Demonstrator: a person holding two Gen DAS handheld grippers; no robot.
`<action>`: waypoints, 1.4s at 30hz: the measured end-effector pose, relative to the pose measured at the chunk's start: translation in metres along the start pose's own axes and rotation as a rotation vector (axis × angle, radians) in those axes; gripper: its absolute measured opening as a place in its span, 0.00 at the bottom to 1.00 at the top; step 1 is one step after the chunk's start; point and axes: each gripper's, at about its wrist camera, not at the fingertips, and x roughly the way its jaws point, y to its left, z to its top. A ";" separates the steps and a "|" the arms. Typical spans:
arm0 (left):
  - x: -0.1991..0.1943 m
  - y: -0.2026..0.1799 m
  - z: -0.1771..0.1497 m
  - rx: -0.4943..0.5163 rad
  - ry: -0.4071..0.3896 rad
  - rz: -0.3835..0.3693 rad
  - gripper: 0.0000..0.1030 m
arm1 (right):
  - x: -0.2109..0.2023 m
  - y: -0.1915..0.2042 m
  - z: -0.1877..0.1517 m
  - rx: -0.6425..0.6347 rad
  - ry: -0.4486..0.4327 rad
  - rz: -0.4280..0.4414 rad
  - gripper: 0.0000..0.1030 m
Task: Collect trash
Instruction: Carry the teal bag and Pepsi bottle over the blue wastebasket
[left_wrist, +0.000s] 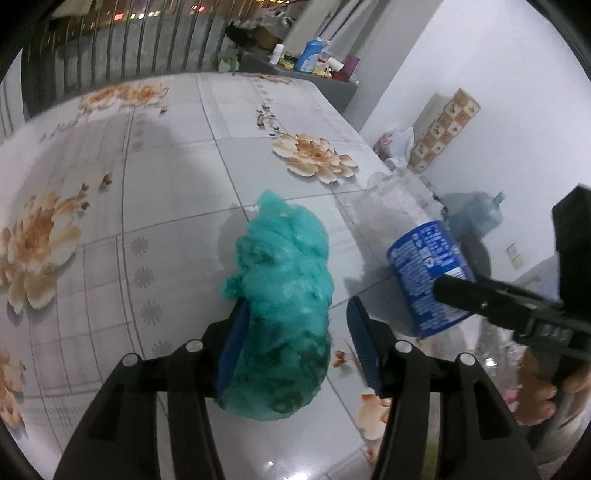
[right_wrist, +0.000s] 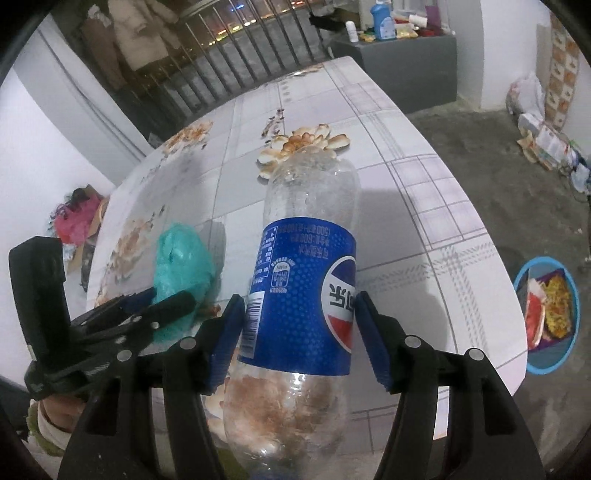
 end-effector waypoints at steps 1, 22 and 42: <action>0.003 0.000 0.000 0.017 -0.005 0.019 0.51 | 0.002 0.000 0.001 0.001 0.003 -0.004 0.58; 0.009 -0.009 -0.002 0.115 -0.051 0.119 0.42 | 0.002 -0.008 -0.013 0.033 0.098 0.053 0.62; 0.003 -0.019 -0.004 0.152 -0.081 0.151 0.41 | -0.007 -0.016 -0.016 0.061 0.068 0.092 0.54</action>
